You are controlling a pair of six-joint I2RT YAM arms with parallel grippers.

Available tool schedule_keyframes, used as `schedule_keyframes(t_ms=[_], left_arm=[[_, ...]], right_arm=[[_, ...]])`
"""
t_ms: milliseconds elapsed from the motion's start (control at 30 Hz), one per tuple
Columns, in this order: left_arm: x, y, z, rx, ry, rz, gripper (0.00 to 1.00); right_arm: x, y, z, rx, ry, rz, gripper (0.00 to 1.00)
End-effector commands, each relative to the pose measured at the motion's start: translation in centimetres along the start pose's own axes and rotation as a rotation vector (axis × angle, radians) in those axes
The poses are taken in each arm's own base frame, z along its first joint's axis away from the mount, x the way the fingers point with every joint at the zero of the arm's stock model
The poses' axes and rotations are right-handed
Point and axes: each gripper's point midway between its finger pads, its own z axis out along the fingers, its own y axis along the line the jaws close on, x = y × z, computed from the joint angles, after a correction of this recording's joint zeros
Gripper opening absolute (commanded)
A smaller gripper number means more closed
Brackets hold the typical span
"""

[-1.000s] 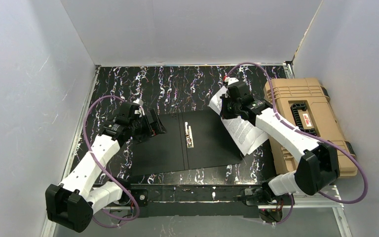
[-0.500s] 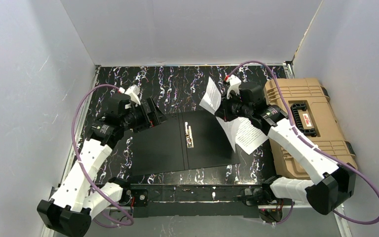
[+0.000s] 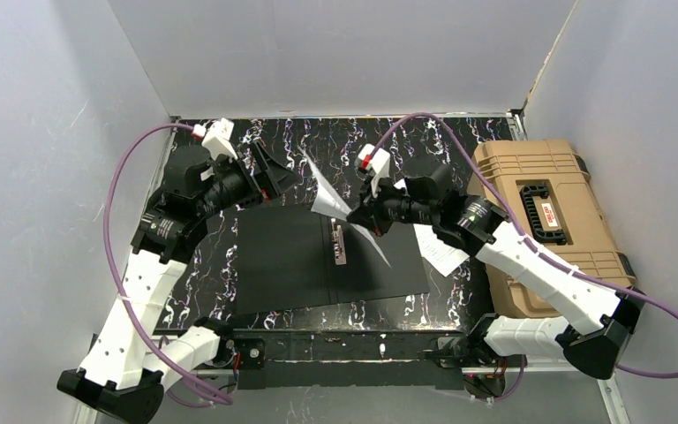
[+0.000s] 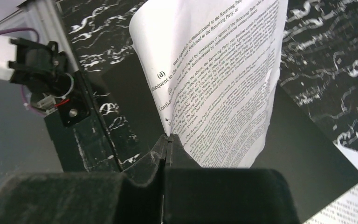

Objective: Put the files into the folder

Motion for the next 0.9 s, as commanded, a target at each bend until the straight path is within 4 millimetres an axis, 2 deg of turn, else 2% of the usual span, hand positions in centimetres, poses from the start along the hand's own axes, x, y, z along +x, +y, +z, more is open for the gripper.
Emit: schedule_keyframes(t_ms=[0, 200, 400, 867], left_arm=[[-0.7, -1.6, 0.1, 0.046, 0.025, -0.017, 0.98], [-0.4, -1.7, 0.6, 0.047, 0.062, -0.045, 0.98], [0.2, -1.6, 0.7, 0.048, 0.089, -0.057, 0.98], [2.1, -2.4, 1.1, 0.117, 0.209, -0.084, 0.68]], right_arm=[[-2.6, 3.3, -0.4, -0.06, -0.055, -0.116, 0.01], [-2.5, 6.1, 0.3, -0.107, -0.035, -0.196, 0.01], [-2.5, 7.4, 0.7, -0.112, -0.034, -0.236, 0.01], [-3.0, 8.8, 1.0, -0.025, -0.067, -0.314, 0.01]])
